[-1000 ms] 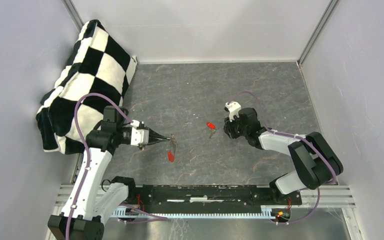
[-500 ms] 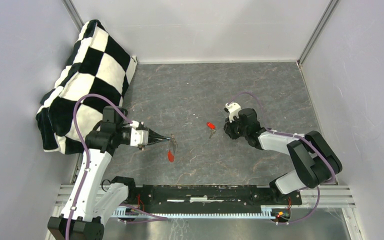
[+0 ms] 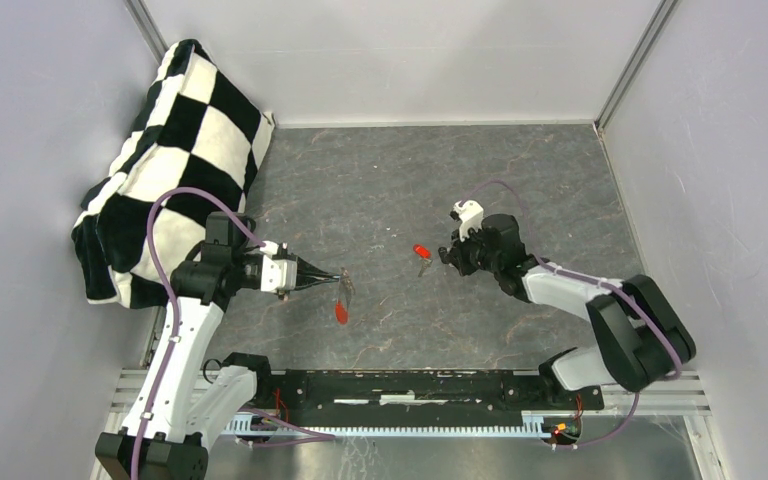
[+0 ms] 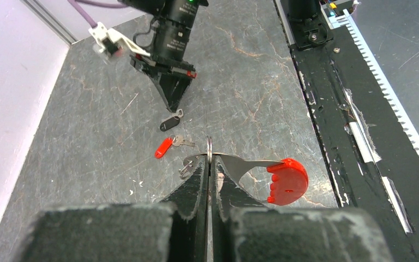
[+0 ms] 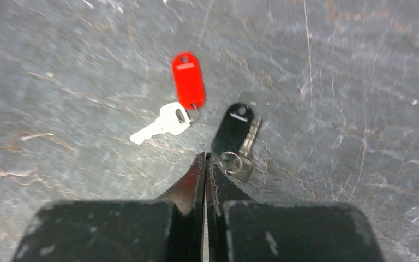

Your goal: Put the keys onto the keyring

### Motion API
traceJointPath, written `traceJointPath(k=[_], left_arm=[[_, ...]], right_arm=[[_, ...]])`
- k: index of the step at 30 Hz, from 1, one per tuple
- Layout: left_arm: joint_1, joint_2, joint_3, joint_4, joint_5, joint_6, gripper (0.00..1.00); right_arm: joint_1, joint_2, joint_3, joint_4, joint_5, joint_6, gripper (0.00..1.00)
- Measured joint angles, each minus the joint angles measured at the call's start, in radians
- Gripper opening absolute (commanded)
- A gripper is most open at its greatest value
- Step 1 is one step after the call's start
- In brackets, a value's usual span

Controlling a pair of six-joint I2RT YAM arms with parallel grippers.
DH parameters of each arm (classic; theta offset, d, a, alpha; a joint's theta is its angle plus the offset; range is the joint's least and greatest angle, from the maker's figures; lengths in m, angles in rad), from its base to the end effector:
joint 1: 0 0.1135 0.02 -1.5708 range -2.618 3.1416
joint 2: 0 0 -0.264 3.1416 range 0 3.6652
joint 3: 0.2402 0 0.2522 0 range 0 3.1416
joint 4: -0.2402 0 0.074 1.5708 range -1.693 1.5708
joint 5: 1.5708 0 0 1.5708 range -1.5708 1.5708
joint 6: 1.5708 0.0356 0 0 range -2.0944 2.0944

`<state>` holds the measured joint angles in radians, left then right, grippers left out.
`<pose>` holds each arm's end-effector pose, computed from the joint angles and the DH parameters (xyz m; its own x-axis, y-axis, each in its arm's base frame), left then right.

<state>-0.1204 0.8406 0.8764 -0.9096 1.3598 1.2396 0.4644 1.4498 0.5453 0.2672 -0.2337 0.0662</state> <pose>0.1337 -0.0512 0.3165 0.3655 0.1553 -0.9178 0.9307 -0.0440 0.3632 0.2413 0.1301 0.1554 -0.5707 -0.2139 -0.7928 -0.5656 0.8023 0.1907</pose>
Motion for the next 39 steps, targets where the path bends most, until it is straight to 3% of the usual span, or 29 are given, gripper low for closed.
traceJointPath(k=[4, 5, 8, 9, 13, 16, 23, 34, 39], left_arm=[[0.0, 0.006, 0.0, 0.0, 0.0, 0.0, 0.02], [0.0, 0.006, 0.0, 0.0, 0.0, 0.0, 0.02], [0.0, 0.007, 0.0, 0.0, 0.0, 0.0, 0.02], [0.0, 0.007, 0.0, 0.0, 0.0, 0.0, 0.02], [0.0, 0.008, 0.0, 0.0, 0.002, 0.0, 0.02], [0.0, 0.008, 0.0, 0.0, 0.002, 0.0, 0.02], [0.0, 0.004, 0.0, 0.0, 0.002, 0.0, 0.02], [0.0, -0.005, 0.0, 0.0, 0.002, 0.0, 0.02], [0.0, -0.006, 0.0, 0.0, 0.002, 0.0, 0.02]], right_arm=[[0.013, -0.101, 0.0, 0.0, -0.036, 0.008, 0.0], [0.019, -0.121, 0.0, 0.0, -0.039, 0.008, 0.05], [0.034, -0.154, 0.0, -0.006, -0.03, 0.011, 0.33], [0.039, -0.156, 0.0, -0.013, -0.018, 0.005, 0.37], [0.04, -0.13, 0.0, -0.032, 0.042, 0.005, 0.46], [0.039, -0.087, 0.0, -0.028, 0.083, 0.003, 0.47], [0.038, 0.048, 0.005, -0.024, 0.122, -0.027, 0.33], [0.037, 0.059, 0.008, 0.013, 0.111, -0.037, 0.0], [0.037, 0.047, 0.006, 0.016, 0.087, -0.035, 0.0]])
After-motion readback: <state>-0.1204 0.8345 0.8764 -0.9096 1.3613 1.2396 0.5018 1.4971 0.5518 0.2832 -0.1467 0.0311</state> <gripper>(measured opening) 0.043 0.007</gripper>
